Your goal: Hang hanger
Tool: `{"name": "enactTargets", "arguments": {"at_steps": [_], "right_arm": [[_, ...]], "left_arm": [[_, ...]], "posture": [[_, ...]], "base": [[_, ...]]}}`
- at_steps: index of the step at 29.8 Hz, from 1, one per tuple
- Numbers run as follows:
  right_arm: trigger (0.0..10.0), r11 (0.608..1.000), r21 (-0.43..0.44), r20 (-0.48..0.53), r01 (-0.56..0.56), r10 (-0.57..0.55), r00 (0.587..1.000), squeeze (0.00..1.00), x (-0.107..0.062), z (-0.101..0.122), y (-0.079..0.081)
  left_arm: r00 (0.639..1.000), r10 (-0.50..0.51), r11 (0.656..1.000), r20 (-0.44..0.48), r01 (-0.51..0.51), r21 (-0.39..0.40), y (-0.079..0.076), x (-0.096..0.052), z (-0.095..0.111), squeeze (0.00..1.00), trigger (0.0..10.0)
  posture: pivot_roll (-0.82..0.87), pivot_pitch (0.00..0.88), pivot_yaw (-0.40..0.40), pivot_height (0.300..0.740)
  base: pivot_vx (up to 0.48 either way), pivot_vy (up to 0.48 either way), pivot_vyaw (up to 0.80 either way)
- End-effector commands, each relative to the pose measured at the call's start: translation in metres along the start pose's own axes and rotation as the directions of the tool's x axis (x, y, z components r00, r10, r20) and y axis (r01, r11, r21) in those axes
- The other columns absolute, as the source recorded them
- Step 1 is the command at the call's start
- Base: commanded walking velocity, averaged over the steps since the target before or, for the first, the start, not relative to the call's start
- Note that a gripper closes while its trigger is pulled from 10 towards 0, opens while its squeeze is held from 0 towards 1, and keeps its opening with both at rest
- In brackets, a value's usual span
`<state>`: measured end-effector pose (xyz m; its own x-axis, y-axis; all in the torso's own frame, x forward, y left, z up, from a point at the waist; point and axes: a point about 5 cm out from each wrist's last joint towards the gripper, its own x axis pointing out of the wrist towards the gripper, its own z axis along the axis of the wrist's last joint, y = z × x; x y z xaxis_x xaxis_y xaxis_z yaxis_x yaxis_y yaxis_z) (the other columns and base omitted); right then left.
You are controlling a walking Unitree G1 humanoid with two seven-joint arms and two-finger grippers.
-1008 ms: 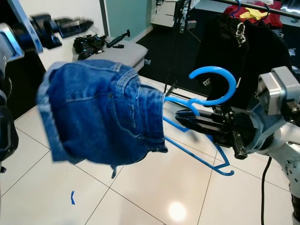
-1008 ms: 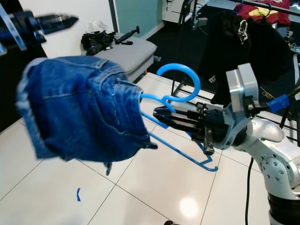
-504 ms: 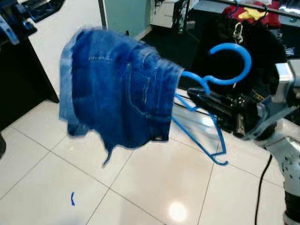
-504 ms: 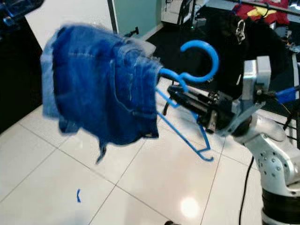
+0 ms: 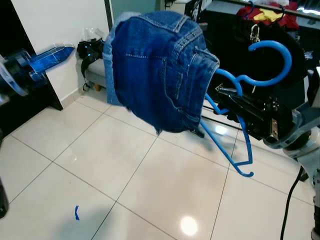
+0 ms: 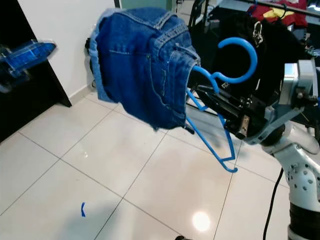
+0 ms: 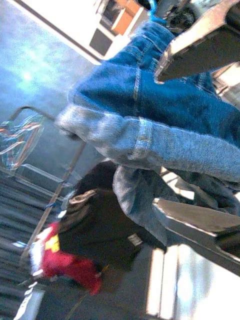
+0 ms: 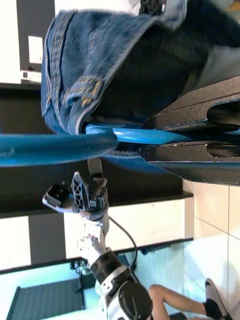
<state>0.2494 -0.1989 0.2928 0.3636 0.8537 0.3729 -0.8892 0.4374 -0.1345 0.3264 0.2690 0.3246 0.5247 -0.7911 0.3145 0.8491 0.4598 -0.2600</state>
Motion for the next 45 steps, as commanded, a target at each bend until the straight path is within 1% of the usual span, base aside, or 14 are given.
{"name": "enactTargets", "arguments": {"at_steps": [1, 5, 9, 13, 15, 21, 23, 24, 25, 29, 30, 35, 38, 45], "right_arm": [[10.0, 0.997, -0.024, 0.041, -0.072, 0.073, 0.996, 0.00, 0.003, 0.009, 0.010], [10.0, 0.995, -0.007, 0.039, -0.101, 0.102, 0.994, 0.00, 0.003, 0.009, 0.015], [10.0, 0.992, 0.011, 0.032, -0.126, 0.125, 0.992, 0.00, 0.002, 0.009, 0.019], [10.0, 0.991, 0.015, 0.031, -0.133, 0.133, 0.991, 0.00, 0.002, 0.009, 0.020], [10.0, 0.990, 0.022, 0.032, -0.142, 0.141, 0.989, 0.00, 0.001, 0.009, 0.021], [10.0, 0.989, 0.025, 0.031, -0.145, 0.144, 0.989, 0.00, 0.001, 0.008, 0.022], [10.0, 0.989, 0.028, 0.031, -0.148, 0.147, 0.989, 0.00, 0.002, 0.008, 0.022], [10.0, 0.989, 0.028, 0.031, -0.148, 0.147, 0.989, 0.00, 0.002, 0.008, 0.022], [10.0, 0.988, 0.030, 0.032, -0.150, 0.149, 0.988, 0.00, 0.002, 0.007, 0.022], [10.0, 0.988, 0.032, 0.032, -0.152, 0.151, 0.988, 0.00, 0.003, 0.007, 0.022], [10.0, 0.988, 0.032, 0.032, -0.154, 0.153, 0.988, 0.00, 0.003, 0.008, 0.022], [10.0, 0.987, 0.031, 0.032, -0.157, 0.156, 0.987, 0.00, 0.004, 0.009, 0.023], [10.0, 0.987, 0.028, 0.032, -0.157, 0.157, 0.987, 0.00, 0.004, 0.010, 0.023], [10.0, 0.988, 0.025, 0.031, -0.154, 0.154, 0.988, 0.00, 0.005, 0.010, 0.023]], "left_arm": [[1.000, 0.000, 1.000, 0.002, 0.000, 0.021, -0.005, 0.002, -0.003, 0.00, 10.0], [1.000, 0.003, 0.998, -0.031, -0.001, 0.068, -0.008, 0.007, -0.018, 0.00, 10.0], [0.998, -0.056, 0.991, -0.005, 0.056, 0.119, -0.014, 0.009, -0.017, 0.00, 10.0], [0.998, -0.059, 0.990, 0.004, 0.058, 0.125, -0.016, 0.008, -0.015, 0.00, 10.0], [0.997, -0.068, 0.989, 0.018, 0.065, 0.133, -0.020, 0.001, -0.006, 0.00, 10.0], [0.996, -0.084, 0.988, 0.033, 0.079, 0.133, -0.024, -0.004, 0.000, 0.00, 10.0], [0.985, -0.162, 0.982, 0.056, 0.156, 0.103, -0.033, -0.009, 0.003, 0.00, 10.0], [0.985, -0.162, 0.982, 0.056, 0.156, 0.103, -0.033, -0.009, 0.003, 0.00, 10.0], [0.979, -0.196, 0.977, 0.057, 0.190, 0.096, -0.038, -0.009, 0.002, 0.00, 7.7], [0.975, -0.215, 0.973, 0.055, 0.209, 0.094, -0.040, -0.009, 0.000, 0.00, 7.7], [0.971, -0.231, 0.970, 0.055, 0.226, 0.085, -0.042, -0.008, -0.003, 0.00, 0.0], [0.967, -0.250, 0.967, 0.050, 0.246, 0.069, -0.043, -0.005, -0.008, 0.00, 0.0], [0.967, -0.254, 0.966, 0.011, 0.253, 0.055, -0.042, -0.002, -0.017, 0.00, 0.0], [0.965, -0.260, 0.964, -0.016, 0.261, 0.056, -0.043, -0.001, -0.021, 0.00, 0.0]], "posture": [[0.07, 0.130, 0.019, 0.740], [0.07, 0.130, 0.020, 0.740], [0.07, 0.134, 0.022, 0.740], [0.07, 0.135, 0.023, 0.740], [0.07, 0.136, 0.023, 0.740], [0.08, 0.136, 0.023, 0.740], [0.08, 0.134, 0.019, 0.740], [0.08, 0.134, 0.019, 0.740], [0.08, 0.134, 0.019, 0.740], [0.08, 0.134, 0.019, 0.740], [0.07, 0.132, 0.016, 0.740], [0.07, 0.132, 0.017, 0.740], [0.07, 0.130, 0.020, 0.740], [0.07, 0.129, 0.021, 0.740]], "base": [[0.000, 0.000, 0.00], [0.000, 0.000, 0.00], [0.000, 0.000, 0.00], [0.000, 0.000, 0.00], [0.000, 0.000, 0.00], [0.000, 0.000, 0.00], [0.000, 0.000, 0.00], [0.000, 0.000, 0.00], [0.000, 0.000, 0.00], [0.000, 0.000, 0.00], [0.000, 0.000, 0.00], [0.000, 0.000, 0.00], [0.000, 0.000, 0.00], [0.000, 0.000, 0.00]]}}
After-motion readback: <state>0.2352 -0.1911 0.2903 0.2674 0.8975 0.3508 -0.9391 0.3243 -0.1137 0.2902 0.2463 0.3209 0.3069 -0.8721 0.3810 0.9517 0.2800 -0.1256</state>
